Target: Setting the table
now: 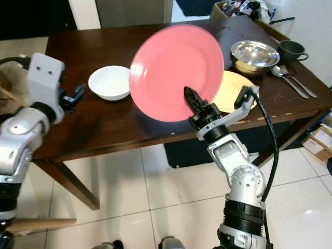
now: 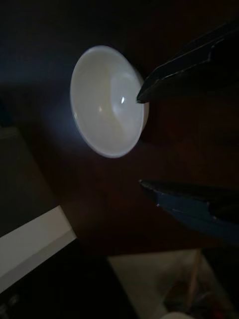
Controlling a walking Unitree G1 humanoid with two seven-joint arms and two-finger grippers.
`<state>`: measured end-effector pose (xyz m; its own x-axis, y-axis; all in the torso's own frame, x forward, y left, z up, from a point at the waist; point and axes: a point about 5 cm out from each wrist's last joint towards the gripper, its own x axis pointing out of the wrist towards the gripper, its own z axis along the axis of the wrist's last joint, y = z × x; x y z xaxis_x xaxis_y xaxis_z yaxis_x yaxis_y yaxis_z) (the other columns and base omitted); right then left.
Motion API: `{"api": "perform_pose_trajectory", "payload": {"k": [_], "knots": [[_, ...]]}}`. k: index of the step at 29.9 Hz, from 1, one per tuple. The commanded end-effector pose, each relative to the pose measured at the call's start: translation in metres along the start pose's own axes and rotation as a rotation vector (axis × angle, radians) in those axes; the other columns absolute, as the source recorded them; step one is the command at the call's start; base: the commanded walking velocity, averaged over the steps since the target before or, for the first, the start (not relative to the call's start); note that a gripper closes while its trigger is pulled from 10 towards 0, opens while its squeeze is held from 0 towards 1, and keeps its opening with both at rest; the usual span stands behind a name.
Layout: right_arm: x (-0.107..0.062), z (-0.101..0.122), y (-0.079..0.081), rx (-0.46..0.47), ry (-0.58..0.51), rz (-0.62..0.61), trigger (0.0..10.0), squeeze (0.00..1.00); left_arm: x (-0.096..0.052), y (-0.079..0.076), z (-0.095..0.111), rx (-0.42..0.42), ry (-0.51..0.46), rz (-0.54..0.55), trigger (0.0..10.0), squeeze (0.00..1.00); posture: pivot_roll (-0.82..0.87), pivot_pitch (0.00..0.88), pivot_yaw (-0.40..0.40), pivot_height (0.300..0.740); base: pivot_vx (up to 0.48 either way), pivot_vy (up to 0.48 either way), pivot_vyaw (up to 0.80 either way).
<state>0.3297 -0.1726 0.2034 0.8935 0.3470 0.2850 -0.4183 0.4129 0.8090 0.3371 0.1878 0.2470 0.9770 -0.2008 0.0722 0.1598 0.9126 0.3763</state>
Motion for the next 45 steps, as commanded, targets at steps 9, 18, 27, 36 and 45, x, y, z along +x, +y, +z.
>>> {"api": "perform_pose_trajectory", "payload": {"k": [9, 18, 27, 36, 45], "knots": [[0.016, 0.013, -0.019, -0.013, -0.045, -0.123, 10.0, 0.0, -0.001, 0.005, 0.04, 0.076, -0.128, -0.127, 10.0, 0.0, 0.04, 0.139, 0.066, 0.74, 0.0, 0.0, 0.0], [0.014, 0.025, -0.037, -0.098, -0.055, -0.252, 10.0, 0.0, -0.004, 0.004, 0.046, 0.078, -0.138, -0.172, 10.0, 0.0, 0.05, 0.174, 0.084, 0.74, 0.0, 0.0, 0.0], [0.022, 0.009, -0.049, 0.088, 0.021, -0.228, 10.0, 0.0, -0.008, 0.009, 0.047, 0.083, -0.12, -0.17, 10.0, 0.0, 0.1, 0.199, 0.085, 0.74, 0.0, 0.0, 0.0], [0.038, -0.014, -0.047, 0.119, 0.107, -0.192, 10.0, 0.0, -0.018, 0.019, 0.049, 0.092, -0.107, -0.146, 10.0, 0.0, 0.14, 0.211, 0.068, 0.74, 0.0, 0.0, 0.0], [0.045, -0.024, -0.045, 0.127, 0.163, -0.167, 10.0, 0.0, -0.023, 0.017, 0.053, 0.091, -0.109, -0.152, 10.0, 0.0, 0.15, 0.206, 0.059, 0.74, 0.0, 0.0, 0.0]]}}
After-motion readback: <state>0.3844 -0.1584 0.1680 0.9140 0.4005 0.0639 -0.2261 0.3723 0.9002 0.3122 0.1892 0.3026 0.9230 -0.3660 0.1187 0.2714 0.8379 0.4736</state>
